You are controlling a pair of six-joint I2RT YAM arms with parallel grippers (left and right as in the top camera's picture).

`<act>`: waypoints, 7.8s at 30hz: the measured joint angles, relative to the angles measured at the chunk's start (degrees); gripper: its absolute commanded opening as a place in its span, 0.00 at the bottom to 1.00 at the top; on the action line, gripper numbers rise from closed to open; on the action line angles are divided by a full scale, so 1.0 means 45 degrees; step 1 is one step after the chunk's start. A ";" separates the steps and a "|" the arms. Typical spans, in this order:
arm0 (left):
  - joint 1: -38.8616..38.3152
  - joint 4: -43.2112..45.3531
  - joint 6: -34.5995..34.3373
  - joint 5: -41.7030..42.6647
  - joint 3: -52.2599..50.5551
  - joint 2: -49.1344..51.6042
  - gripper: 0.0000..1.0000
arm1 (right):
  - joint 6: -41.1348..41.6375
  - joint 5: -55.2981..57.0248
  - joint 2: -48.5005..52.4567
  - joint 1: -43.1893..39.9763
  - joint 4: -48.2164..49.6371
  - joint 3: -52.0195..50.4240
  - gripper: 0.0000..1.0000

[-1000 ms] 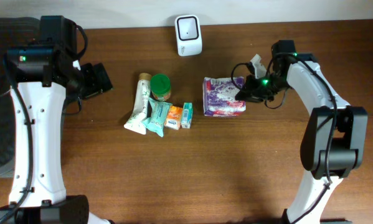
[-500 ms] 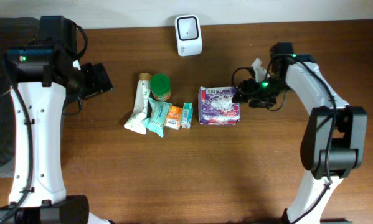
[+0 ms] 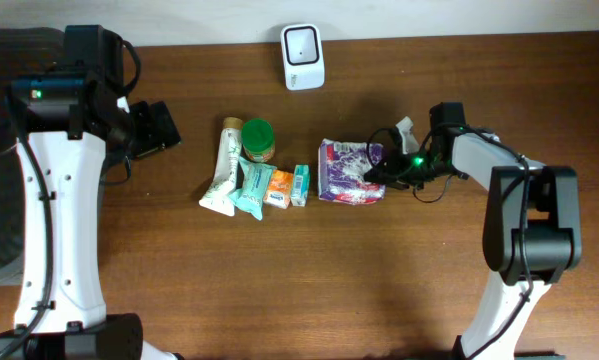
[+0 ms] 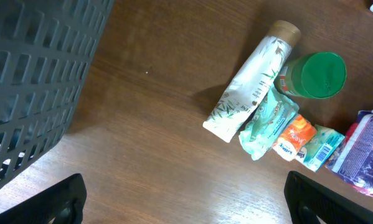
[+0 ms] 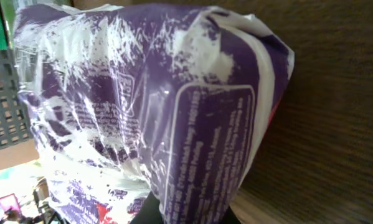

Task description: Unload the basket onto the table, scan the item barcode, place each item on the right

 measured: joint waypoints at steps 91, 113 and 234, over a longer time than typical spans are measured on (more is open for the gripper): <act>0.0000 -0.0010 0.0000 0.0000 0.0000 0.0000 0.99 | 0.1899 0.6484 -0.4172 0.3230 -0.1180 0.3672 0.04; 0.0000 -0.0005 0.0000 0.0000 0.0000 0.0000 0.99 | 0.1763 1.7325 -0.1894 0.6465 -0.3405 0.2807 0.95; 0.0000 0.0005 -0.0005 0.0000 -0.0010 0.0000 0.99 | 0.6611 0.6572 0.2443 -1.0307 -0.3453 0.9952 0.92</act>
